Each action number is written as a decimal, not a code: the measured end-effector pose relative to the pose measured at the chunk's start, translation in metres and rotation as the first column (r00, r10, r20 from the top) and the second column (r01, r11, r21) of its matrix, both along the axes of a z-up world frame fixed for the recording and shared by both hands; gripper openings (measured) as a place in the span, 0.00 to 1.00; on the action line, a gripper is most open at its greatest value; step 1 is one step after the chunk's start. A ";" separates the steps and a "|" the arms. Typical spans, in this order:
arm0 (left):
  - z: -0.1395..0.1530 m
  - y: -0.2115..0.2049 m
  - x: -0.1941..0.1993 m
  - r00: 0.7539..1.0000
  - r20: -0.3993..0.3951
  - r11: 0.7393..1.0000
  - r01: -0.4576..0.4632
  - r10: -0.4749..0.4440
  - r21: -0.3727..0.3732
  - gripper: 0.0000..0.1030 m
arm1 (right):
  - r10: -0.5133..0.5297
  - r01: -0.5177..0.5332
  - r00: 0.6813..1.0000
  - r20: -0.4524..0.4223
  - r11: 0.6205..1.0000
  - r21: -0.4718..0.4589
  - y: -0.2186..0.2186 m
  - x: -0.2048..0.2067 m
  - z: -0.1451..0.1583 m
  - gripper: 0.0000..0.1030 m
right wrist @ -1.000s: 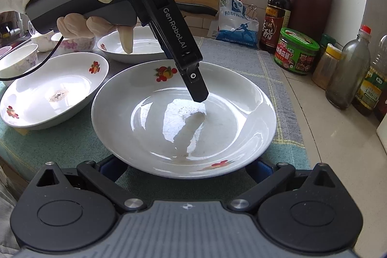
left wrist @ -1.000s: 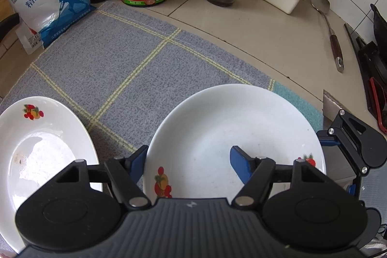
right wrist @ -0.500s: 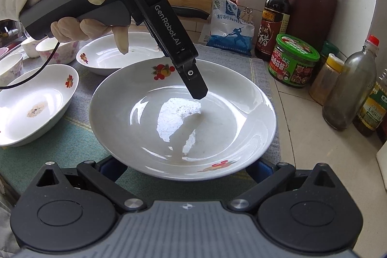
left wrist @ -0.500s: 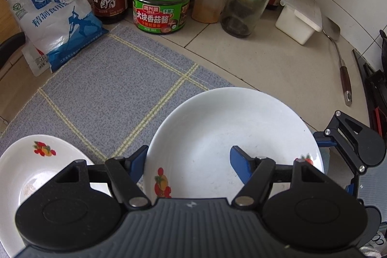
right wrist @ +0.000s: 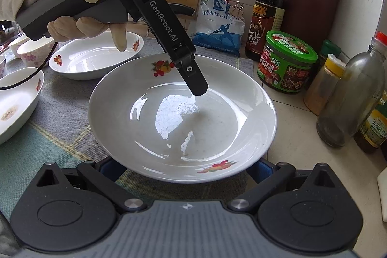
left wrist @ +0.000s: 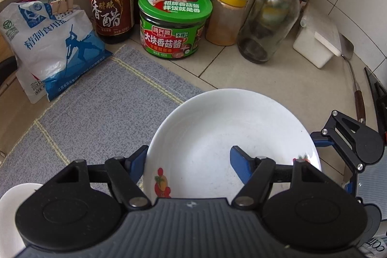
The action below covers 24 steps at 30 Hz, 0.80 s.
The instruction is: Organize plates and bowls
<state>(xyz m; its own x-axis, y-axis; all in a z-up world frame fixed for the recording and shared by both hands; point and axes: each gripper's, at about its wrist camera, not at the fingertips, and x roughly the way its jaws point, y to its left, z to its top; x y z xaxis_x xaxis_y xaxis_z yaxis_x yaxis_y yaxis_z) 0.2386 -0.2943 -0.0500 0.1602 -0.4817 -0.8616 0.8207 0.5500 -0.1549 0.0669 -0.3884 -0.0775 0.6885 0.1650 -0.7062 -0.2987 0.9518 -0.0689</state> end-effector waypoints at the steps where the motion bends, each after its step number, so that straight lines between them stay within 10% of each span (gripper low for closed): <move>1: -0.001 -0.001 0.001 1.000 -0.002 1.000 -0.002 0.002 0.000 0.69 | 0.001 -0.001 1.000 -0.002 1.000 0.003 -0.002 0.002 -0.001 1.00; 24: -0.008 -0.005 0.005 1.000 0.023 1.000 -0.002 0.003 -0.018 0.81 | -0.031 0.030 0.999 -0.035 0.999 -0.030 -0.004 0.008 -0.008 1.00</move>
<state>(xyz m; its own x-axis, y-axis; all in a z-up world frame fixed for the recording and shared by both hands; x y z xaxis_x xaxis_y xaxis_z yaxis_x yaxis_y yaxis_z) 0.2438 -0.2990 -0.0584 0.1808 -0.4970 -0.8487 0.8226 0.5494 -0.1465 0.0751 -0.3921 -0.0858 0.6670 0.1231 -0.7348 -0.2723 0.9583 -0.0867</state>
